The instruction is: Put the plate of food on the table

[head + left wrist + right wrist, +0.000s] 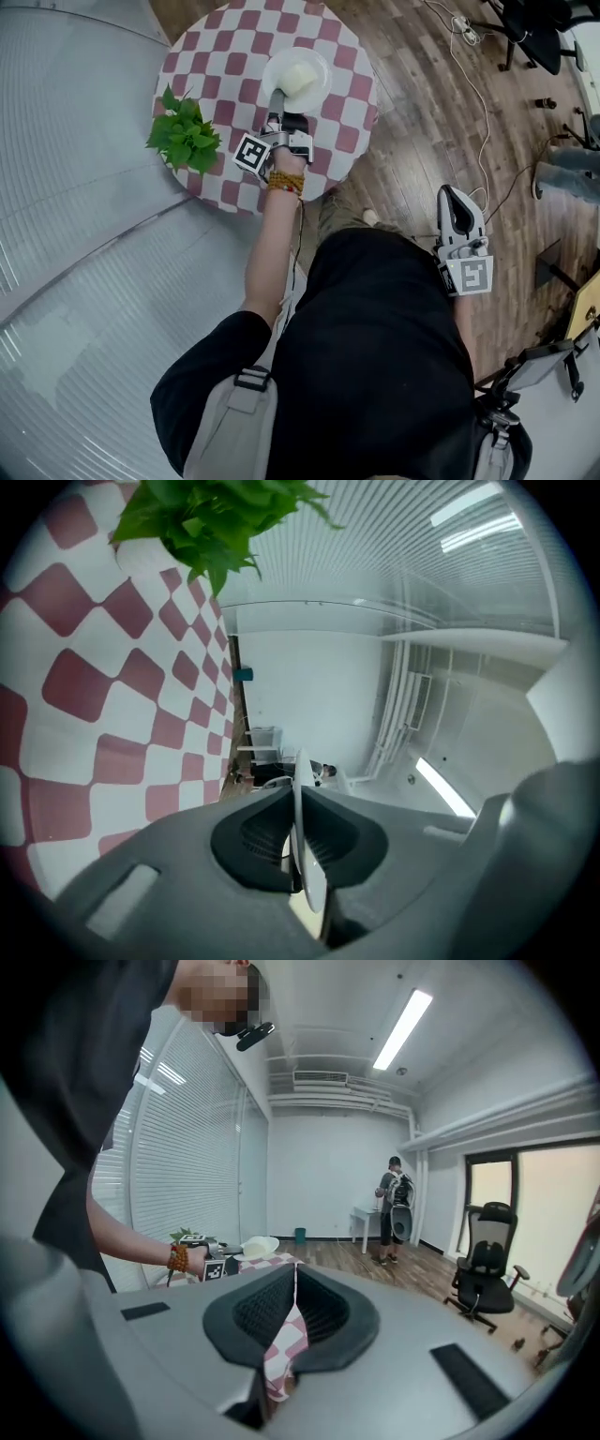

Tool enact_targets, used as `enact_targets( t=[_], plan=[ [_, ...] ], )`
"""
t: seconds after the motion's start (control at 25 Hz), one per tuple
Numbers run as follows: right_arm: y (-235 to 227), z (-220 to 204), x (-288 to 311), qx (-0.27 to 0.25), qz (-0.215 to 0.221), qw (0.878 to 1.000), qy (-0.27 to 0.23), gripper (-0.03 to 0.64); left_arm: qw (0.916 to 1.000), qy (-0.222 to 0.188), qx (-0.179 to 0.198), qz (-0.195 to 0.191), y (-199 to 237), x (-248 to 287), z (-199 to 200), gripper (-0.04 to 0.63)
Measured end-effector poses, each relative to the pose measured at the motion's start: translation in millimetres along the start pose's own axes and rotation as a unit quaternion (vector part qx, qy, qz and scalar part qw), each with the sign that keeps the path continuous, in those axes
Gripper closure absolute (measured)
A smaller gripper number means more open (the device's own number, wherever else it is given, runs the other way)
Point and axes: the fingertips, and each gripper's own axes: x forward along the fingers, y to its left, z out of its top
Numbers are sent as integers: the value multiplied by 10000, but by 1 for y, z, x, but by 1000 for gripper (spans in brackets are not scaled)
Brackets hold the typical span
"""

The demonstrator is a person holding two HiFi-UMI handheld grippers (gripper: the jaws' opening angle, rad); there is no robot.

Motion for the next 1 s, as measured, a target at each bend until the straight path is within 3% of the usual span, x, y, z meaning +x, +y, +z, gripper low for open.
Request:
enact_targets(
  t=[0.16,0.32,0.64,1.0],
  plan=[
    [-1,-4,8,79,-205,9997,100,604,9988,-79,-287,389,28,43,12,575],
    [7,-14,11,243,-462,9982,299,604,9976,129,-291,610,47,79,10,575],
    [5,-26,14,352,-745,9949,580,604,9879,215,-318,1504,124,139,-8,575],
    [12,-39,15,576,-905,9912,776,604,9802,335,-369,1914,171,168,-20,575]
  ],
)
